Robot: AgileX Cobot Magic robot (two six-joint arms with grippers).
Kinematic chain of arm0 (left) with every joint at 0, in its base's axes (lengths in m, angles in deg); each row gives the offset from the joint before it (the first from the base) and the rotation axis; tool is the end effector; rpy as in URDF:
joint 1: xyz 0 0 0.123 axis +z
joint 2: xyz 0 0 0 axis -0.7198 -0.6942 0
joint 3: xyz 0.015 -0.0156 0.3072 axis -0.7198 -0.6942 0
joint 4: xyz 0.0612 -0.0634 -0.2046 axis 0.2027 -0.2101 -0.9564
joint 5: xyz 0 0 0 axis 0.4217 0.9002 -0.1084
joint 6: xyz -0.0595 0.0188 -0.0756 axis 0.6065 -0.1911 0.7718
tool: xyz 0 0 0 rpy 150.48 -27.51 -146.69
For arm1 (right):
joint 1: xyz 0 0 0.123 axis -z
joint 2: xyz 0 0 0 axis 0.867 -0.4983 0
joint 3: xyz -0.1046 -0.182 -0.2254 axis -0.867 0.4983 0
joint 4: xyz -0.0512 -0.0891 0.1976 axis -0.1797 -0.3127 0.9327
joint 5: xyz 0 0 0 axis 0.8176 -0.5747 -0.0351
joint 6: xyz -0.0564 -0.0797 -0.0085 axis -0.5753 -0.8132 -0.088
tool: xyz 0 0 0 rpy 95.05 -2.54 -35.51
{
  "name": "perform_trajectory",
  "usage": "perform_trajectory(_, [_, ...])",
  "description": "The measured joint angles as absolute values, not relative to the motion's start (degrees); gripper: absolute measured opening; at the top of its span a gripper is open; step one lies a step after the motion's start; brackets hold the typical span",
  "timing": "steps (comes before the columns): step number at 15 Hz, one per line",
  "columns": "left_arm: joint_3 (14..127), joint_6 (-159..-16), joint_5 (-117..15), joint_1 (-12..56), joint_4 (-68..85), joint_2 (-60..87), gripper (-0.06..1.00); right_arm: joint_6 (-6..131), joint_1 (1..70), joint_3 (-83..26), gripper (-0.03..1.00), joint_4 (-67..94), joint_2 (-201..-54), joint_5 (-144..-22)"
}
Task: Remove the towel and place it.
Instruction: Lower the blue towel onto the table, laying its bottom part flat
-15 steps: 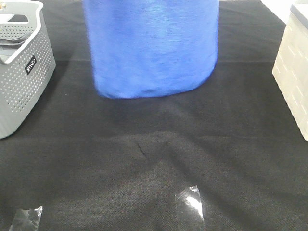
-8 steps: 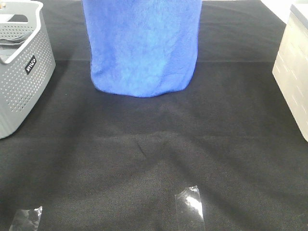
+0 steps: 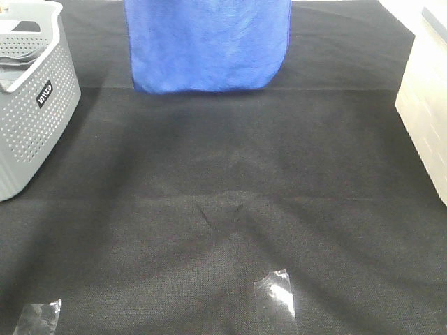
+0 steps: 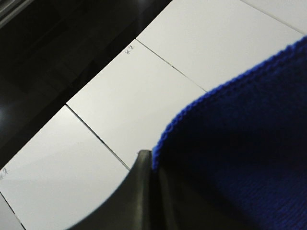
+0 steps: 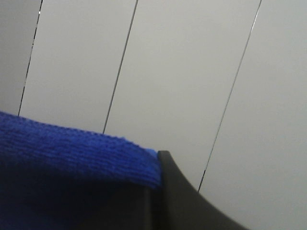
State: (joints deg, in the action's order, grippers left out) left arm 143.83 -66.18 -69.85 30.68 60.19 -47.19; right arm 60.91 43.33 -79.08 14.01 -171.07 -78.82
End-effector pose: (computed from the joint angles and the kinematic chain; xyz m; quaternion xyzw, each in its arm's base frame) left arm 0.4896 -0.1507 0.4831 0.3080 0.3450 0.2314 0.8559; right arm 0.4481 0.1364 0.4983 -0.1783 0.5865 0.0083 0.7901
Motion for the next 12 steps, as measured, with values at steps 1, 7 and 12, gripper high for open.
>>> perform_trajectory(1, [143.89, -65.67, -69.39, 30.68, 60.19, -47.47, 0.0, 60.91, 43.33, -79.08, 0.0, 13.96, -171.07, -79.67])
perform_trajectory(7, [143.49, -59.76, -40.23, 25.12, 57.38, -49.42, 0.0, 62.8, 44.24, -79.08, 0.0, 12.87, -171.07, -101.45])
perform_trajectory(12, [143.49, -63.03, 1.2, 20.6, 44.21, -47.02, 0.0, 66.52, 45.16, -79.08, 0.0, 12.58, -168.9, -126.6])
